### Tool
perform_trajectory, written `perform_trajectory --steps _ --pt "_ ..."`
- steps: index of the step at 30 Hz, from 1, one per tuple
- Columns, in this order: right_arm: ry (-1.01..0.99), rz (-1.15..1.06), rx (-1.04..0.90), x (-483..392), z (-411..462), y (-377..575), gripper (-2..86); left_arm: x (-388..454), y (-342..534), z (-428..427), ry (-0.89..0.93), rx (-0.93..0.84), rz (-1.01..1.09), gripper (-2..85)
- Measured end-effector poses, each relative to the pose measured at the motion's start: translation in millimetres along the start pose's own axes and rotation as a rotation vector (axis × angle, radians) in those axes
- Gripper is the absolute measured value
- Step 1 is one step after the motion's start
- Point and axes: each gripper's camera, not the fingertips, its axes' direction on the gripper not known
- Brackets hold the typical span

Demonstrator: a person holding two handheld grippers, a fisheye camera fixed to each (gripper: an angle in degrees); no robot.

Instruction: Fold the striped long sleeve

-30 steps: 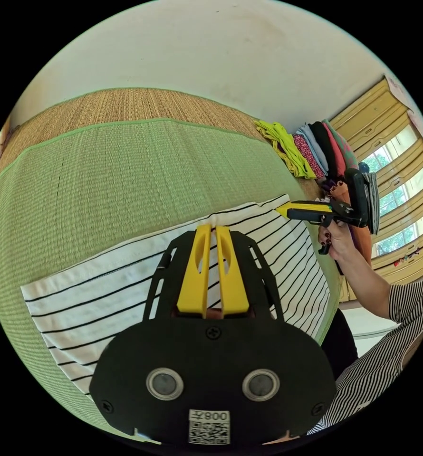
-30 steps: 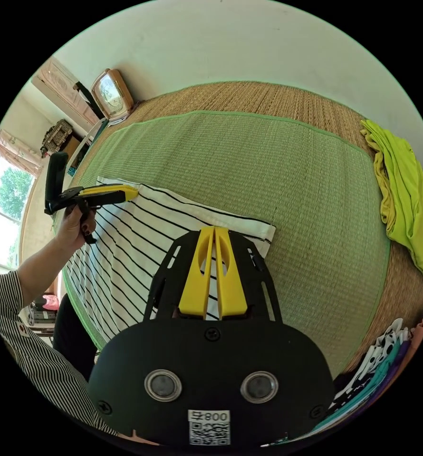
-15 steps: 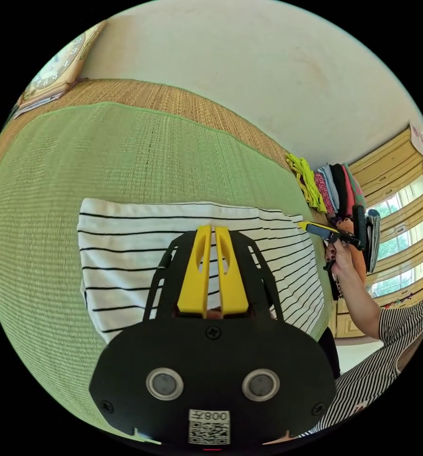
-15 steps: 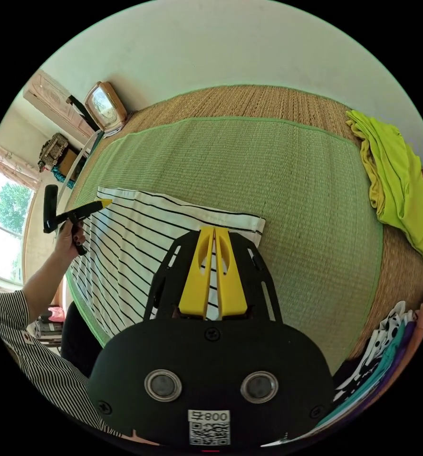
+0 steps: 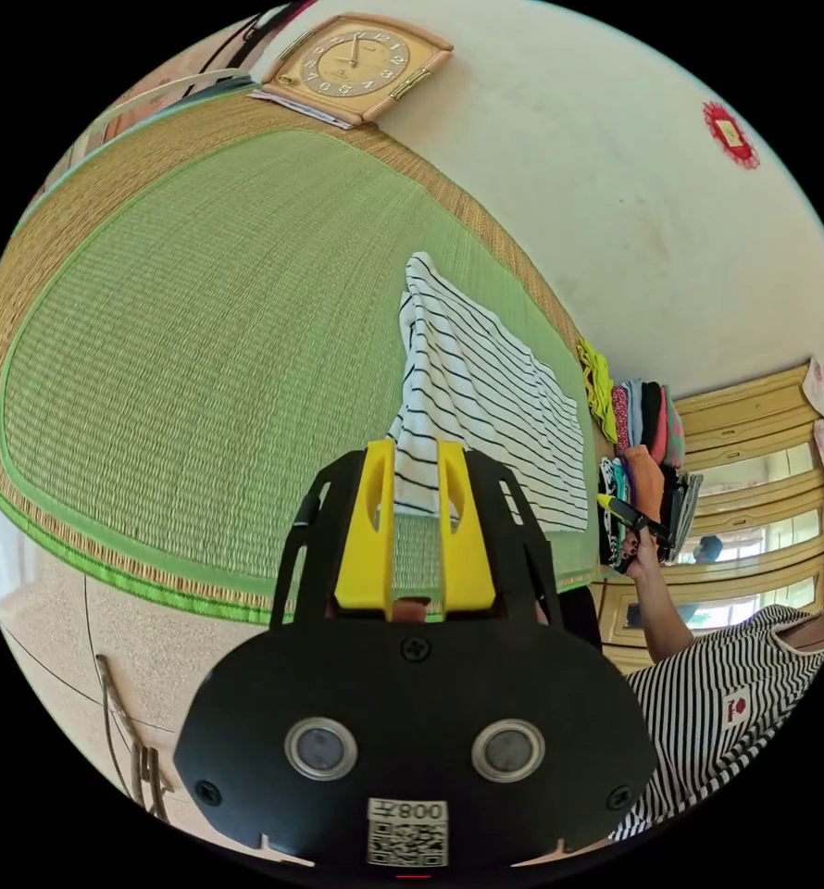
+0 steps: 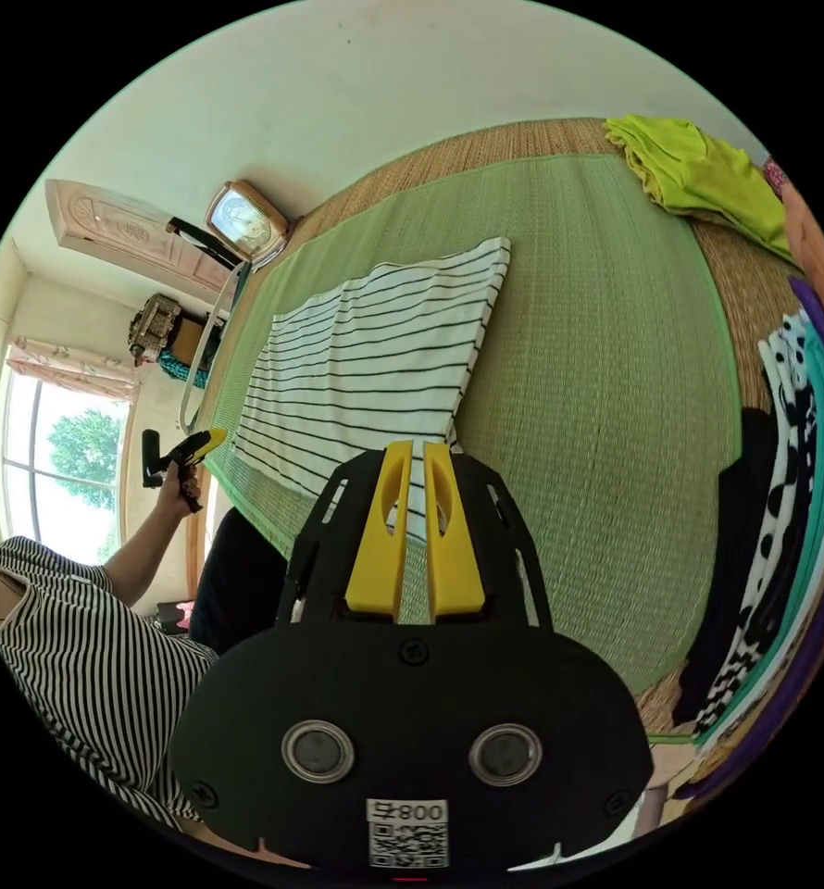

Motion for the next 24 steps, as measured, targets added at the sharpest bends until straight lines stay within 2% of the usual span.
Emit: perform_trajectory --steps 8,16,24 --pt "-0.118 0.102 -0.006 20.5 7.0 61.0 5.9 -0.8 12.1 -22.4 -0.044 -0.115 -0.009 7.7" --pt "-0.086 0.118 0.003 34.6 15.2 66.5 6.5 10.7 4.9 -44.1 -0.027 -0.163 0.009 4.8" --pt "-0.040 0.104 -0.043 38.6 35.6 62.4 1.4 18.1 4.6 -68.8 0.005 -0.175 0.016 2.3"
